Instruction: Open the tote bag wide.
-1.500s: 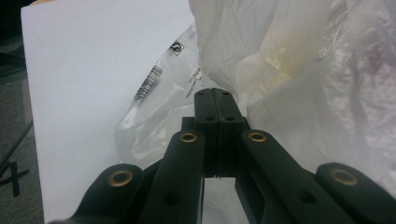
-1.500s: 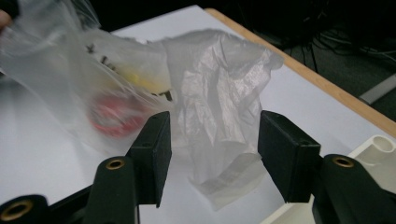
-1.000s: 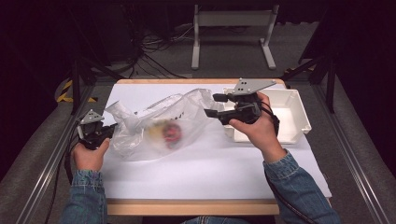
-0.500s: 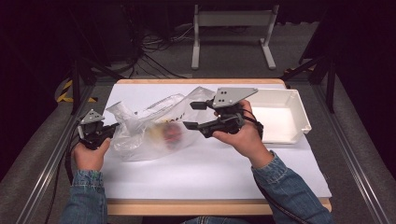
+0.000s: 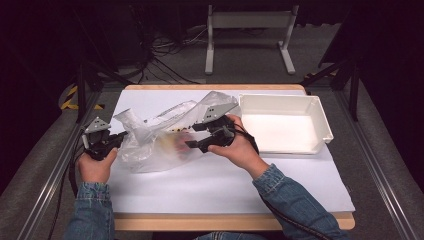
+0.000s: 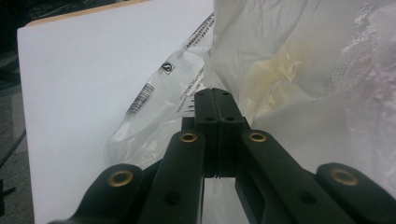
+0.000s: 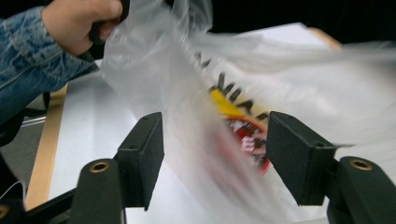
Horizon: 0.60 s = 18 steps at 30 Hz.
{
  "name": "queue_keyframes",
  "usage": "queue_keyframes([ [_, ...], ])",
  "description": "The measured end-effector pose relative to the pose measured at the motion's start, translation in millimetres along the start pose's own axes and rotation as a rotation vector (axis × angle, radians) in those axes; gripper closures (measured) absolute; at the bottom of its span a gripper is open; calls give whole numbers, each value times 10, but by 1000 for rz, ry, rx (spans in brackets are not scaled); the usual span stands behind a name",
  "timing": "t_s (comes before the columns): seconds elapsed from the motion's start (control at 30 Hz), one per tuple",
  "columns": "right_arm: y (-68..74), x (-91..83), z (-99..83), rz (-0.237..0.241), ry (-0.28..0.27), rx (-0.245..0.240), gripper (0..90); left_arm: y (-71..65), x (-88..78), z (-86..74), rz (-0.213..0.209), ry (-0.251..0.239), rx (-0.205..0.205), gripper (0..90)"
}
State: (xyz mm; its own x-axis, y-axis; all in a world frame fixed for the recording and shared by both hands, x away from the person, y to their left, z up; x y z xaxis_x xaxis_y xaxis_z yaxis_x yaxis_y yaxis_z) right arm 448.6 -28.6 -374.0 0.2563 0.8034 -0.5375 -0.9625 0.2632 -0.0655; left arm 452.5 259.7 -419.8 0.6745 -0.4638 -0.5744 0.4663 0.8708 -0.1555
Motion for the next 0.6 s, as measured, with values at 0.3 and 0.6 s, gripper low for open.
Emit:
queue_keyframes([
  [0.3,117,200,-222,119,88,-28,825,-5,1,1,4,2,5,900],
  [0.6,483,119,-213,207,139,-126,900,2,-13,7,9,-5,3,900],
])
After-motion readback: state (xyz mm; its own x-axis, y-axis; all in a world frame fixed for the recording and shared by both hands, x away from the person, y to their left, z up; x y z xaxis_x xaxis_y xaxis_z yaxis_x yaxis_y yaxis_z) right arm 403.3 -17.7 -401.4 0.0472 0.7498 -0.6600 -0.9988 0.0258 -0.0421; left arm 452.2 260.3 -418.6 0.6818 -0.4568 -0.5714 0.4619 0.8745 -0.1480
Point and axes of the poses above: each handheld gripper's, and its own axes: x roughly forward along the jaws, z roughly out of its top, y roughly to its left, the point moved 6 cm from there along x, roughly forward along the jaws, and after that the axes turned 6 degrees about -x, right-handed, at the moved point
